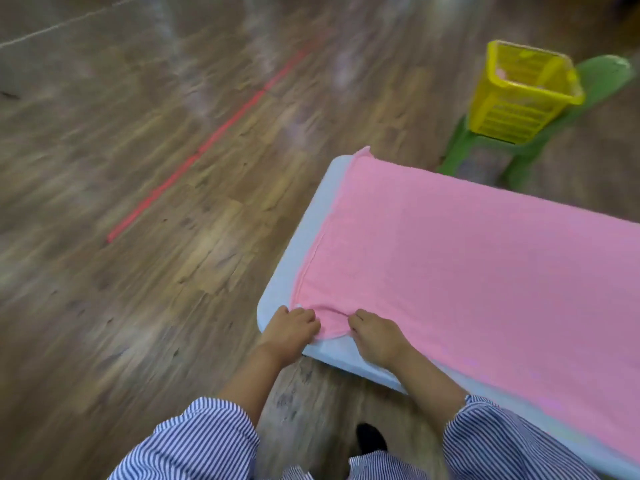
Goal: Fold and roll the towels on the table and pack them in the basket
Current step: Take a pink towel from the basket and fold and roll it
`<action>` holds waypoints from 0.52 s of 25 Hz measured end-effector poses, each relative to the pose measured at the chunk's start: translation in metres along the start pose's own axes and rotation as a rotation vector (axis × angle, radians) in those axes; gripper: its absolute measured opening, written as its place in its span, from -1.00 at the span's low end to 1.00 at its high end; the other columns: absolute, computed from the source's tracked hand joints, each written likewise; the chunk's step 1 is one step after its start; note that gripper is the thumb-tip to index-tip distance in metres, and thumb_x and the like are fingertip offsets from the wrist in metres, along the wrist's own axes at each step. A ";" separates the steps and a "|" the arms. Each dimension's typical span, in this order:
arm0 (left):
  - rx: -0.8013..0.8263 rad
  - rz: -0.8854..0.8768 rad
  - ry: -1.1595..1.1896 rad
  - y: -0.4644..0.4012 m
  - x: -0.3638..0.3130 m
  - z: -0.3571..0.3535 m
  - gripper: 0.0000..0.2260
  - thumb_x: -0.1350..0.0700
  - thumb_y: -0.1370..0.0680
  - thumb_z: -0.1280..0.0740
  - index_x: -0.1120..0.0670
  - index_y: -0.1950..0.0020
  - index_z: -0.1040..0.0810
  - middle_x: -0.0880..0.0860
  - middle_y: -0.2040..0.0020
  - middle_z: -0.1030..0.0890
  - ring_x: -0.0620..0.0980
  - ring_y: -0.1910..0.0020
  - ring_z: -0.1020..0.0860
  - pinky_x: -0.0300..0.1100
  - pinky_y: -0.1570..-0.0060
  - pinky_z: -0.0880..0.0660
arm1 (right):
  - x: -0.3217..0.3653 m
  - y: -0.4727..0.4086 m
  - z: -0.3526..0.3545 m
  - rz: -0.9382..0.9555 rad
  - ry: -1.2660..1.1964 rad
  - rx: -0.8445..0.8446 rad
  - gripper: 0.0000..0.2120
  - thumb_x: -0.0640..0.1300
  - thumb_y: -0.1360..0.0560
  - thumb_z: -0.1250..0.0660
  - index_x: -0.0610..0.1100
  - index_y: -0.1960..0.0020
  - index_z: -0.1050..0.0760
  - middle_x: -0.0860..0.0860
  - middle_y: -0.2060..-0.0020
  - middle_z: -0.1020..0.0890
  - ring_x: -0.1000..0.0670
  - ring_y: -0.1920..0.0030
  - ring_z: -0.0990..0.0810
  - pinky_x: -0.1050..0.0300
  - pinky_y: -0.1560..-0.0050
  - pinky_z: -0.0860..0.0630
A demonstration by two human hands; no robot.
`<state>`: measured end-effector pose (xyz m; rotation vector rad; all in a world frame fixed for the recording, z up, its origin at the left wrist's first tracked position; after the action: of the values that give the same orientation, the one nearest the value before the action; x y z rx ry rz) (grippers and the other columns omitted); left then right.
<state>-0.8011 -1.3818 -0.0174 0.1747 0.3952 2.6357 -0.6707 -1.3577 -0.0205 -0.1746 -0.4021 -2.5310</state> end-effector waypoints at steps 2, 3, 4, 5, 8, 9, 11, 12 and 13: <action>-0.020 -0.149 -0.038 0.008 0.000 0.005 -0.58 0.15 0.14 -0.58 -0.05 0.40 -0.50 -0.10 0.43 -0.46 -0.05 0.49 -0.46 -0.24 0.39 -0.14 | 0.006 0.009 -0.005 -0.135 -0.032 0.002 -0.75 -0.19 -0.56 -0.11 -0.21 -0.19 -0.40 -0.15 -0.10 -0.48 -0.22 -0.07 -0.50 -0.03 0.06 -0.43; -0.003 -0.196 -0.053 0.014 0.001 0.000 -0.59 0.14 0.14 -0.58 -0.05 0.40 -0.51 -0.11 0.44 -0.47 -0.06 0.50 -0.47 -0.25 0.41 -0.18 | 0.014 0.017 -0.008 -0.181 -0.054 -0.002 -0.77 -0.21 -0.54 -0.14 -0.24 -0.15 -0.42 -0.18 -0.07 -0.50 -0.24 -0.05 -0.51 -0.04 0.06 -0.43; -0.024 -0.236 -0.073 0.021 0.000 -0.002 -0.60 0.11 0.12 -0.60 -0.05 0.39 -0.52 -0.11 0.43 -0.49 -0.06 0.49 -0.49 -0.25 0.41 -0.24 | 0.024 0.026 -0.012 -0.217 -0.079 -0.011 -0.79 -0.24 -0.52 -0.16 -0.27 -0.11 -0.44 -0.21 -0.04 -0.51 -0.25 -0.02 -0.53 -0.04 0.06 -0.43; -0.064 -0.285 -0.101 0.027 -0.002 0.001 -0.62 0.08 0.06 -0.61 -0.06 0.36 -0.54 -0.10 0.41 -0.51 -0.06 0.46 -0.51 -0.24 0.40 -0.30 | 0.033 0.035 -0.018 -0.249 -0.093 -0.014 -0.80 -0.25 -0.50 -0.16 -0.29 -0.08 -0.44 -0.23 -0.01 -0.52 -0.26 0.00 -0.54 -0.04 0.07 -0.43; -0.028 -0.401 -0.134 0.055 -0.006 -0.003 -0.80 0.13 -0.39 -0.44 0.01 0.01 -0.57 0.01 0.07 -0.59 0.06 0.09 -0.57 -0.10 0.11 -0.34 | 0.068 0.059 -0.042 -0.367 -0.123 0.090 -0.78 -0.20 -0.54 -0.11 -0.26 -0.11 -0.41 -0.20 -0.04 -0.50 -0.22 -0.03 -0.52 -0.01 0.06 -0.41; -0.002 -0.414 -0.153 0.060 -0.004 -0.008 -0.83 0.15 -0.51 -0.29 0.06 -0.09 -0.53 0.05 -0.03 -0.57 0.11 -0.02 -0.54 -0.06 0.04 -0.27 | 0.078 0.064 -0.049 -0.396 -0.154 0.126 -0.78 -0.18 -0.55 -0.09 -0.24 -0.12 -0.40 -0.19 -0.05 -0.49 -0.21 -0.05 -0.51 0.01 0.06 -0.39; -0.009 -0.428 -0.132 0.067 0.005 -0.005 -0.78 0.07 -0.59 -0.13 0.09 -0.12 -0.51 0.08 -0.07 -0.56 0.15 -0.04 -0.52 -0.04 0.08 -0.17 | 0.088 0.066 -0.048 -0.456 -0.234 0.113 -0.78 -0.14 -0.56 -0.09 -0.21 -0.10 -0.41 -0.18 -0.06 -0.50 -0.20 -0.07 -0.51 0.00 0.03 -0.41; -0.025 -0.430 -0.135 0.068 0.012 0.000 -0.75 0.02 -0.60 -0.11 0.09 -0.10 -0.52 0.08 -0.04 -0.57 0.15 -0.01 -0.53 -0.04 0.10 -0.14 | 0.090 0.065 -0.043 -0.490 -0.263 0.087 -0.78 -0.13 -0.56 -0.09 -0.20 -0.09 -0.42 -0.17 -0.07 -0.51 -0.19 -0.08 -0.51 -0.01 0.01 -0.43; -0.053 -0.431 -0.128 0.065 0.019 0.004 -0.73 0.00 -0.60 -0.09 0.09 -0.07 -0.53 0.07 -0.01 -0.58 0.14 0.03 -0.55 -0.05 0.12 -0.13 | 0.091 0.063 -0.037 -0.517 -0.271 0.056 -0.78 -0.12 -0.56 -0.09 -0.19 -0.08 -0.43 -0.16 -0.07 -0.52 -0.18 -0.08 -0.51 0.00 0.00 -0.43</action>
<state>-0.8449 -1.4267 0.0074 0.2133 0.2825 2.1953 -0.7126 -1.4661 -0.0208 -0.4440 -0.6997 -3.0071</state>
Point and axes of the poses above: each hand's wrist, its own y-axis away from the middle knuckle, its own z-axis out of the back of the hand, x = y × z, the point moved 8 cm from there along -y, towards the middle knuckle
